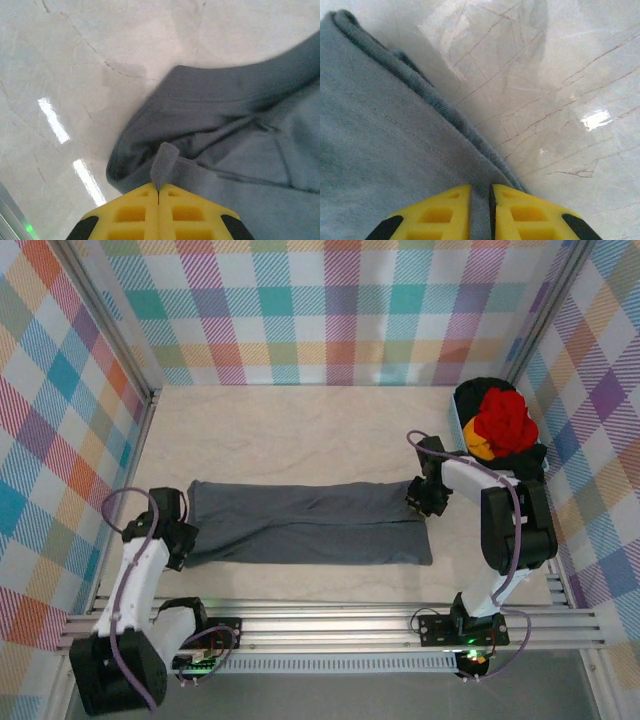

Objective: Fold and stack the t-shirts

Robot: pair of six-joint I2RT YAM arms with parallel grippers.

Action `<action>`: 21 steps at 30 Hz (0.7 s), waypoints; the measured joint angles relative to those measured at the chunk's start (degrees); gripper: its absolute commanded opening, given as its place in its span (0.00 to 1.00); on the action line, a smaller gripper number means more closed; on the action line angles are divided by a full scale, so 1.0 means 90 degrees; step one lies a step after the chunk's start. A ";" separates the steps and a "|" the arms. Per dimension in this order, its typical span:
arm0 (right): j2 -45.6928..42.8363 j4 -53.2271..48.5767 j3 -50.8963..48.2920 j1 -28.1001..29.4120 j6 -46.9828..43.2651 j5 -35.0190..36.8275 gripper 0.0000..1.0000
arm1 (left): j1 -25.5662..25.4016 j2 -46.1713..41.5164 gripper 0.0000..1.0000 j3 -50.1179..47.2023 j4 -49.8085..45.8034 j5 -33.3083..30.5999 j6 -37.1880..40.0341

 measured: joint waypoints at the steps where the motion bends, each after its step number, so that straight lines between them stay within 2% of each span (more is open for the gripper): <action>1: -0.0007 -0.0015 0.0000 0.0000 0.0000 0.0000 0.18 | 0.0000 0.0238 0.00 0.0000 0.0100 -0.0044 0.0027; 11: -0.0061 -0.0066 0.0000 0.0041 -0.0002 0.0024 0.20 | 0.0000 0.1069 0.00 0.0010 0.0663 -0.0335 0.0163; 12: -0.0075 -0.0068 0.0000 0.0049 -0.0007 0.0034 0.20 | 0.0000 0.1178 0.03 0.0041 0.0673 -0.0372 0.0182; 13: -0.0100 -0.0066 0.0000 0.0056 -0.0017 0.0044 0.22 | 0.0000 0.1280 0.11 0.0087 0.0665 -0.0403 0.0187; 14: -0.0148 -0.0068 0.0000 0.0068 -0.0022 0.0046 0.24 | 0.0000 0.1421 0.37 0.0160 0.0661 -0.0454 0.0226; 15: -0.0233 -0.0068 0.0000 0.0078 -0.0036 0.0049 0.26 | 0.0000 0.1525 0.60 0.0245 0.0639 -0.0510 0.0255; 16: -0.0311 -0.0070 0.0000 0.0083 -0.0053 0.0051 0.28 | 0.0000 0.1574 0.73 0.0306 0.0629 -0.0571 0.0257; 17: -0.0415 -0.0073 0.0000 0.0083 -0.0073 0.0051 0.31 | 0.0000 0.1574 0.80 0.0374 0.0595 -0.0656 0.0253; 18: -0.0532 -0.0073 0.0000 0.0087 -0.0114 0.0056 0.32 | 0.0000 0.1520 0.80 0.0435 0.0522 -0.0726 0.0245; 21: -0.0741 -0.0121 0.0085 0.0126 -0.0279 0.0066 0.33 | -0.0022 0.1030 0.75 0.0534 0.0277 -0.0848 0.0136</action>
